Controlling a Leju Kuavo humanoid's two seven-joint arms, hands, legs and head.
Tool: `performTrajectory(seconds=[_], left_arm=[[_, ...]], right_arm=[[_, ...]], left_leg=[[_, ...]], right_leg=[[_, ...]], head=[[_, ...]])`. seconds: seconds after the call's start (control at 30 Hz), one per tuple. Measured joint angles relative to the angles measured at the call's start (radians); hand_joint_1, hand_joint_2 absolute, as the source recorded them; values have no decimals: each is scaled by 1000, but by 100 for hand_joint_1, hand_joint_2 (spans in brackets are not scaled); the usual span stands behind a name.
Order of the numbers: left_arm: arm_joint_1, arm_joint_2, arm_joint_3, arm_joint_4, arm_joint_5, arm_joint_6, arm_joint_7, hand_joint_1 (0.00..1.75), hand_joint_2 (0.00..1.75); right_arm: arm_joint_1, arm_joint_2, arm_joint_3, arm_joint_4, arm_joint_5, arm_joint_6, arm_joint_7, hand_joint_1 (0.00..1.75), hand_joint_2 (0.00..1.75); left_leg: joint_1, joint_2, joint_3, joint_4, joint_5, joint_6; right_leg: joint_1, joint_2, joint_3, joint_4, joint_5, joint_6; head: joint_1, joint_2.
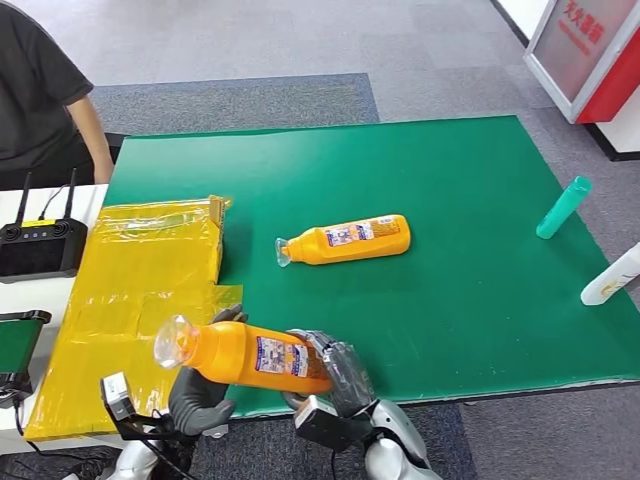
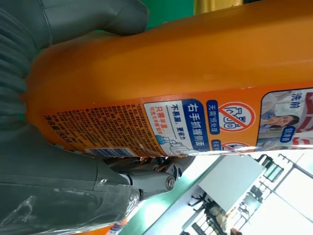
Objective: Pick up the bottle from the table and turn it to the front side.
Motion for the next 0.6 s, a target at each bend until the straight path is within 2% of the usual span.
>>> performTrajectory(seconds=[0.27,0.5,0.53,0.6], left_arm=[[0,1,1,-43,-2,50,0,0,175],[0,0,2,-50,0,55,0,3,175],[0,0,2,-50,-1,55,0,28,175],[0,0,1,-50,-7,56,0,110,175]], right_arm=[[0,4,11,71,-9,-25,-19,175,175],[1,5,19,92,-10,-29,-28,175,175],[1,5,20,93,-11,-29,-28,175,175],[0,5,20,94,-14,-29,-28,175,175]], left_leg=[[0,0,0,0,0,0],[0,0,0,0,0,0],[0,0,0,0,0,0],[0,0,0,0,0,0]], right_leg=[[0,0,0,0,0,0],[0,0,0,0,0,0],[0,0,0,0,0,0],[0,0,0,0,0,0]], head=[[0,0],[0,0],[0,0],[0,0]])
